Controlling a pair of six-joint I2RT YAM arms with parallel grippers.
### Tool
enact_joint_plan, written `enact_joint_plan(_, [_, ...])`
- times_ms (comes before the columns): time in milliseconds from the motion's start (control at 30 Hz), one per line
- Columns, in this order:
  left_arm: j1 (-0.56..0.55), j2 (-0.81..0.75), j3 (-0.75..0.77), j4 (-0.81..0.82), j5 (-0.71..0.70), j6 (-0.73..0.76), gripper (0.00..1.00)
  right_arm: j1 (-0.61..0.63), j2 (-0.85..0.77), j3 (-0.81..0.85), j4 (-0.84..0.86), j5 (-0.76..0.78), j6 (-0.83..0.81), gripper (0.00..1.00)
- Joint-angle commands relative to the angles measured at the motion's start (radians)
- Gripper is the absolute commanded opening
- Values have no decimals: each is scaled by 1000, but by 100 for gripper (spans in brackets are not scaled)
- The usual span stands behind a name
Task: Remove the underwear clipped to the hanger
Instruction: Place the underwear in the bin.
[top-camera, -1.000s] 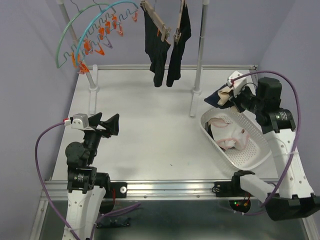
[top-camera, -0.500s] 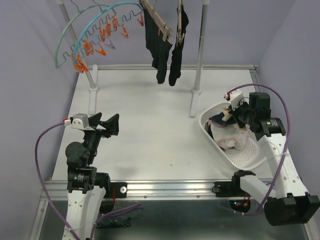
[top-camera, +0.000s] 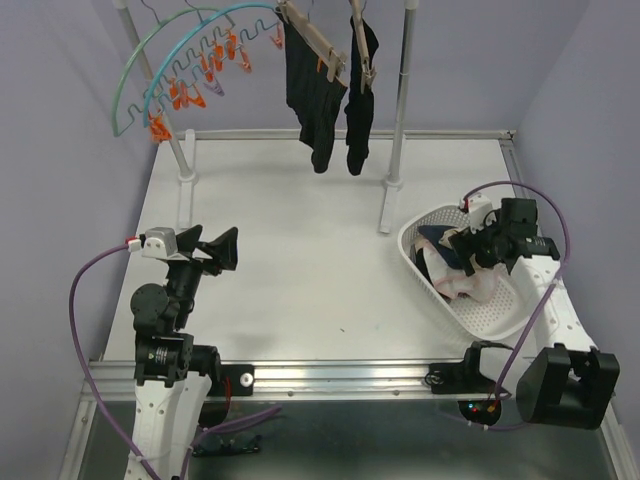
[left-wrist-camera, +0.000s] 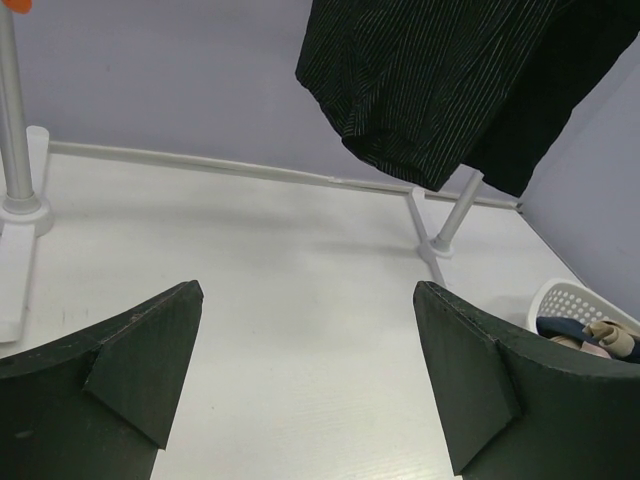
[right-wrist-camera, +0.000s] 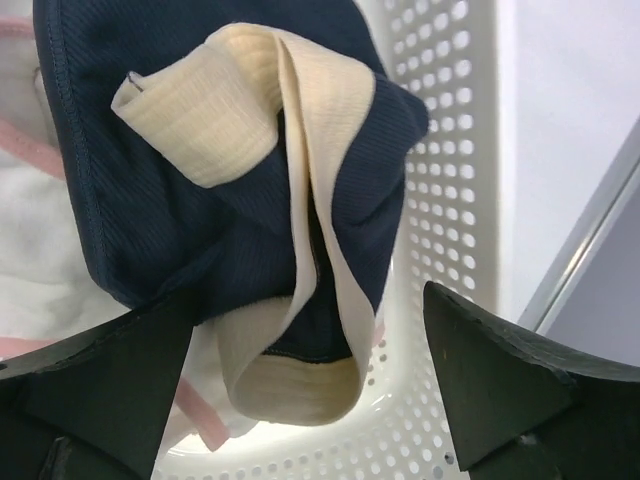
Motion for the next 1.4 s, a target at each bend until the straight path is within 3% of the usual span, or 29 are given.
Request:
enact_joint_plan(0, [3, 6, 0, 53, 36, -6, 99, -21, -76, 56, 55, -64, 23, 100])
enact_joint_plan(167, [3, 22, 17, 76, 97, -65, 98, -21, -137, 102, 52, -191, 58, 100])
enact_joint_plan(300, [3, 92, 67, 136, 194, -149, 91, -21, -168, 72, 54, -427, 68, 100])
enact_joint_plan(467, [1, 253, 251, 127, 281, -223, 86, -21, -173, -35, 77, -596, 48, 100])
enact_joint_plan(667, [-60, 446, 469, 129, 228, -321, 81, -21, -185, -36, 84, -609, 74, 100])
enact_joint_plan(833, [-305, 671, 661, 129, -16, -309, 81, -21, -209, -51, 89, -578, 72, 100])
enact_joint_plan(933, [-370, 824, 810, 130, -101, -351, 81, -21, -213, -56, 87, -567, 75, 100])
enact_joint_plan(1100, [-368, 1025, 1006, 239, -194, -547, 80, -21, -237, -63, 87, -552, 75, 100])
enact_joint_plan(1367, [-367, 1312, 1273, 320, -156, -763, 77, -21, -260, -69, 87, -544, 68, 100])
